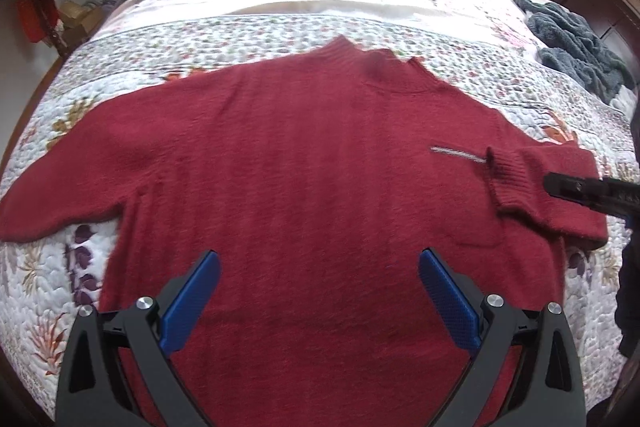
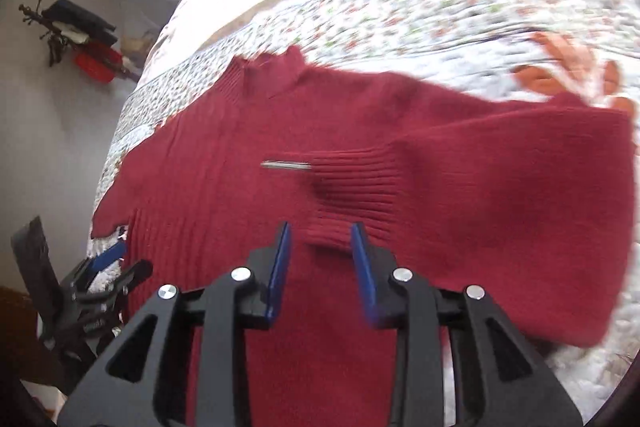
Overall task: Fold small clothes
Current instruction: 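Fold the gripped sleeve across the sweater body with the right tool, release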
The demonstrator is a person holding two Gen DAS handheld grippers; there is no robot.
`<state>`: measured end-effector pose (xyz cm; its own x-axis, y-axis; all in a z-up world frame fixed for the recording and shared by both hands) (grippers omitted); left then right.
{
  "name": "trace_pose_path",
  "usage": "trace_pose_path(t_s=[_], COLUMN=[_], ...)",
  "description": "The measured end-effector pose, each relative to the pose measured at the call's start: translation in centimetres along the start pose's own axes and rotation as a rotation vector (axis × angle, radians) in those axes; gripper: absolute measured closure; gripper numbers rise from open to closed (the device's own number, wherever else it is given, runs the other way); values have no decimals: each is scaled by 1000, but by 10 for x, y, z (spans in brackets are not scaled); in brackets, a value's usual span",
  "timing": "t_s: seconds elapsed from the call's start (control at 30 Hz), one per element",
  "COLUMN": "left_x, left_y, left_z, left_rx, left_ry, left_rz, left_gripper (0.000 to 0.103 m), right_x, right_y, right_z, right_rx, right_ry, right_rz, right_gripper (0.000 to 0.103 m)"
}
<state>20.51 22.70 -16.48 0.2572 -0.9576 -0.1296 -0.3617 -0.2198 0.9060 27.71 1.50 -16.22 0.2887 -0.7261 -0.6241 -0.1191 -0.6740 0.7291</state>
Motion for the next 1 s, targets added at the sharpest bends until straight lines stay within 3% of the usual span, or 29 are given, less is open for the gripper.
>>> trace_pose_path(t_s=[0.27,0.47,0.57,0.63,0.7,0.73,0.83,1.0], left_x=[110,162,176,188,193,195,193,154], left_y=[-23,-54,-62,-59,-56,-53,-33,3], left_z=[-25,-32,-34,-35,-38,-40,-47,-68], left_rx=[-111,-206,-225,-226,-201,-184,-143,-26], left_ry=[-45,-57,-56,-74,-91,-95,-59,20], left_rz=[215,254,243,247,228,234,307,341], left_gripper=[6,14,33,64,73,82,94,94], right_x=[68,105,119,126,132,134,131,122], right_y=[70,108,118,119,122,122,123,125], right_z=[32,67,80,86,91,92,88,79], right_rx=[101,153,167,169,170,173,185,195], right_ry=[-109,-158,-187,-202,-211,-216,-221,-209], right_rz=[47,75,78,88,96,97,90,87], right_gripper=[71,71,70,70,70,70,70,70])
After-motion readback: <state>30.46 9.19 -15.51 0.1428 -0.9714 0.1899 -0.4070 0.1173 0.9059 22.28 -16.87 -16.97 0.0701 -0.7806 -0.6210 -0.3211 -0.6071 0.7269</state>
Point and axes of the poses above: each gripper's, at about its wrist camera, not at the fingertips, and y roughly against the way its jaws point, x to its right, z to its underside, the point moved 10 cm from there along -y, roughly the way its jaws point, and after that the axes turned 13 degrees about -z, right-handed, at the moved point
